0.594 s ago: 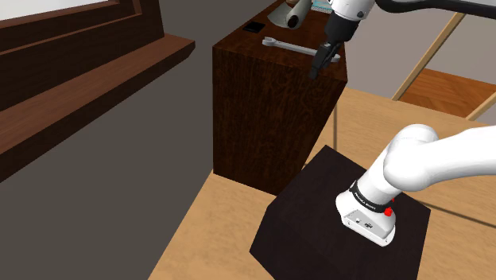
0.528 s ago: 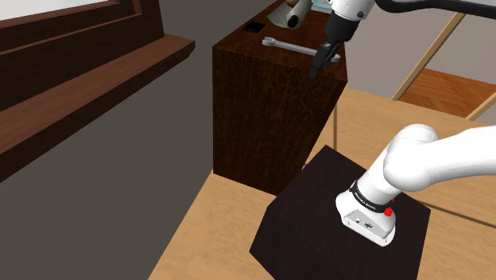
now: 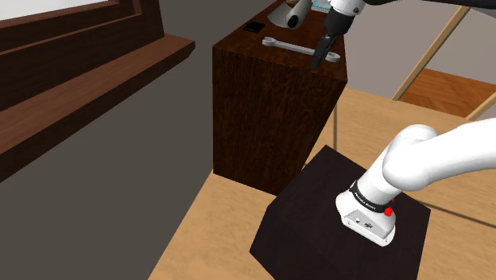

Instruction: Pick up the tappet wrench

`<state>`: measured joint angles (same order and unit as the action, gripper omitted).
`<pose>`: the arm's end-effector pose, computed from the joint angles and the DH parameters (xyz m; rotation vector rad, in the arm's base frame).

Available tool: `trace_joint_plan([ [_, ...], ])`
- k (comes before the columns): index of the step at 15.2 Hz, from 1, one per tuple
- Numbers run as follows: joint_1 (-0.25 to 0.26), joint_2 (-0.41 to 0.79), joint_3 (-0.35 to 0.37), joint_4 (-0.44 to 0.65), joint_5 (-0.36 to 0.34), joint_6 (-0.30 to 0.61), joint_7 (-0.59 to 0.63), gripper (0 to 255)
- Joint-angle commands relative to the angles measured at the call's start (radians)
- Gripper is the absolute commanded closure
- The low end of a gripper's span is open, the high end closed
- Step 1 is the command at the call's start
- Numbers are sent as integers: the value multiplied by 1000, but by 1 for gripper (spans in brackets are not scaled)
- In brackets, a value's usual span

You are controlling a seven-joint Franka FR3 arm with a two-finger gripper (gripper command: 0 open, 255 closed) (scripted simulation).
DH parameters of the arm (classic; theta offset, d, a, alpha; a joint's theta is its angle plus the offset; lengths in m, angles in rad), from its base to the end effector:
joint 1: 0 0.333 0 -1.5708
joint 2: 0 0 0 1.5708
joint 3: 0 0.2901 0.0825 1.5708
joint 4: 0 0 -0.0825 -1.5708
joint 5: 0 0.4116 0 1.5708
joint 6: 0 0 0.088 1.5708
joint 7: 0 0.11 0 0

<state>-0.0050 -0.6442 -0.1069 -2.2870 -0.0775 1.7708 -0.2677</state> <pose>0.4065 -0.0591 0.5675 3.0879 0.2845 0.1881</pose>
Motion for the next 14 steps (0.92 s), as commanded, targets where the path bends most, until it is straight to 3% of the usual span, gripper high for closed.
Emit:
trace_joint_plan([
  [1,-3,48,-43,35,-9,18,-63,0],
  [8,0,251,-194,193,4,73,-287,0],
  [14,3,468,-312,389,87,83,-495,0],
])
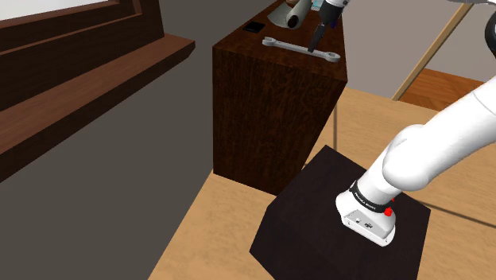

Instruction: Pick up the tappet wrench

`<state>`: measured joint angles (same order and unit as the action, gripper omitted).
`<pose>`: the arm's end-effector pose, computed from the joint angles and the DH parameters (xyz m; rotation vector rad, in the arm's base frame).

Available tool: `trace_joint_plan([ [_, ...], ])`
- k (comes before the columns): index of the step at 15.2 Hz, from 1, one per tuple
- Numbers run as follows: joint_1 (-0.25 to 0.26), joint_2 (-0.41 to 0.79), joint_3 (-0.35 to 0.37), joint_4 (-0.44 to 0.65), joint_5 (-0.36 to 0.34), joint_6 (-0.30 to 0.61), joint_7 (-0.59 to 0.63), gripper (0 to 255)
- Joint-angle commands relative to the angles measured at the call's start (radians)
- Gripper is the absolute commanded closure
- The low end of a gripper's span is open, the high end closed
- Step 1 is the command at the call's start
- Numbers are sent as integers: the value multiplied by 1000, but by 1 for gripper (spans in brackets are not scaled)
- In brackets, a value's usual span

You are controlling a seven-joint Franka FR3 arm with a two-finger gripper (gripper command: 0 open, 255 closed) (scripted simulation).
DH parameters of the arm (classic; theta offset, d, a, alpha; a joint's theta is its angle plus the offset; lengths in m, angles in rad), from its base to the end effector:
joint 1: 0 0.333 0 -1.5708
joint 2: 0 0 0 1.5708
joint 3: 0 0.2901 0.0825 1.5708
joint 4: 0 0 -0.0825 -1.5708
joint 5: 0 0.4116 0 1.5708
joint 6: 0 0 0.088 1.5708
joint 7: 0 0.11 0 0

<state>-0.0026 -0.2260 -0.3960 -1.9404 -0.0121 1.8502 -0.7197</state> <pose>0.4924 -0.2235 0.5499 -3.0911 -0.5110 -0.2202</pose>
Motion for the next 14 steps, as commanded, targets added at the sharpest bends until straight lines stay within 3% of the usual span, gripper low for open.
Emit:
trace_joint_plan([
  [1,-2,91,-40,82,42,1,-79,0],
  [5,-31,268,-95,260,144,-31,-223,0],
  [8,-80,415,-116,422,232,-78,-321,0],
  [14,-83,423,-110,364,239,-15,-336,0],
])
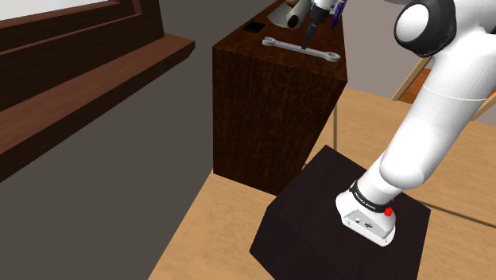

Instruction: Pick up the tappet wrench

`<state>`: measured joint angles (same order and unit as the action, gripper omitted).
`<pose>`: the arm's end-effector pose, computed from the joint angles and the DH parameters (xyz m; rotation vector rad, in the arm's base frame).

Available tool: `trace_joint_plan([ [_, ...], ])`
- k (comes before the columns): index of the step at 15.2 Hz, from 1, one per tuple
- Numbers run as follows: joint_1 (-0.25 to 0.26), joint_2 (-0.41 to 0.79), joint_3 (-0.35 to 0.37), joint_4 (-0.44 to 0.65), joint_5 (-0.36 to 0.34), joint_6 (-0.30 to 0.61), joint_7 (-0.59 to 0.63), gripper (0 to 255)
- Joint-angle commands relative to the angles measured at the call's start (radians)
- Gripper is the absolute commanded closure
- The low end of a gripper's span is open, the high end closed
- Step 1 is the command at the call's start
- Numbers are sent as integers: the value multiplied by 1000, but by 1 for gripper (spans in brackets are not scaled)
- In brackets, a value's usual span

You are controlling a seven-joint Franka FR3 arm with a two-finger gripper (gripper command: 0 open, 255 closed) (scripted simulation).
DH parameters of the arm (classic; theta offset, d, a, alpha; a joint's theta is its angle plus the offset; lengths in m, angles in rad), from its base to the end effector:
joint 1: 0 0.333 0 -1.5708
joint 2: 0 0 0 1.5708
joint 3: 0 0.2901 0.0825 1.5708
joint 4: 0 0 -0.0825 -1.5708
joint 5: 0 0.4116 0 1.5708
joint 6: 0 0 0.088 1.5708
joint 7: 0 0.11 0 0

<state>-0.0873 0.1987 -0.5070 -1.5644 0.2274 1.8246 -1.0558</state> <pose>0.5607 -0.3282 0.5144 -3.0400 -0.6582 -0.2373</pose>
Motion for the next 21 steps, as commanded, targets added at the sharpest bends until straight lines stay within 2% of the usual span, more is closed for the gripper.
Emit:
trace_joint_plan([
  [1,3,-2,1,-26,0,25,-2,0],
  [4,4,-2,2,-47,1,45,-5,0],
  [5,4,-2,2,-47,1,45,-5,255],
  [14,4,-2,2,-47,1,45,-5,255],
  [21,-4,4,-1,54,0,-50,6,255],
])
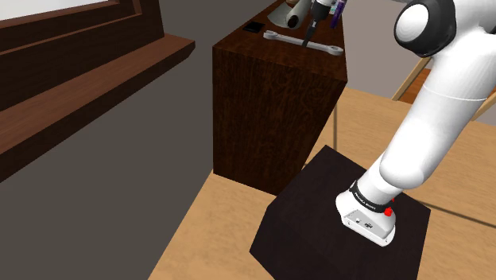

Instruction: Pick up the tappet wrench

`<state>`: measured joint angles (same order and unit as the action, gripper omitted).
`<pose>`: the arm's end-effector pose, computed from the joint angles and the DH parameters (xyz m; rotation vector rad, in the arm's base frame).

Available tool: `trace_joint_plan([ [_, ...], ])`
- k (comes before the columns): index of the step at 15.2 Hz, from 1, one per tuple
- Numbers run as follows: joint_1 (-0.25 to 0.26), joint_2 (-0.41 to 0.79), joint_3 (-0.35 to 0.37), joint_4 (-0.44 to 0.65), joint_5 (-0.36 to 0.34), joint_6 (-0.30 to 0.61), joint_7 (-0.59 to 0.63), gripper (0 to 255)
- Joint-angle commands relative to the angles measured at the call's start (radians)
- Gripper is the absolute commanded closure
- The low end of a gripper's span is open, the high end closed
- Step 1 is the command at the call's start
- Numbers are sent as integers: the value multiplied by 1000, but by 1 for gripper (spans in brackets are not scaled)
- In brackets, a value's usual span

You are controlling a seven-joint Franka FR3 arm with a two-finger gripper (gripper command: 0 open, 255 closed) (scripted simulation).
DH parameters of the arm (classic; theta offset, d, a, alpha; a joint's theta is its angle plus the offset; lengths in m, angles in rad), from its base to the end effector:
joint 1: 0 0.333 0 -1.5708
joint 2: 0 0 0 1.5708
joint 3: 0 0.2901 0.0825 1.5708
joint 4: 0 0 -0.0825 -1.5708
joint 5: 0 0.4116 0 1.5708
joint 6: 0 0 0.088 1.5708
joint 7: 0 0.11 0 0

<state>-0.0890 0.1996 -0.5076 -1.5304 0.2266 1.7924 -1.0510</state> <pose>0.5608 -0.3274 0.5283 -3.0400 -0.6590 -0.2382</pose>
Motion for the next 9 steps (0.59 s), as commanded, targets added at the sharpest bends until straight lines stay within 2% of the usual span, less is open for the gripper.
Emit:
trace_joint_plan([
  [1,-4,5,-1,36,1,-32,3,255],
  [9,-19,29,-5,163,12,-138,10,255],
])
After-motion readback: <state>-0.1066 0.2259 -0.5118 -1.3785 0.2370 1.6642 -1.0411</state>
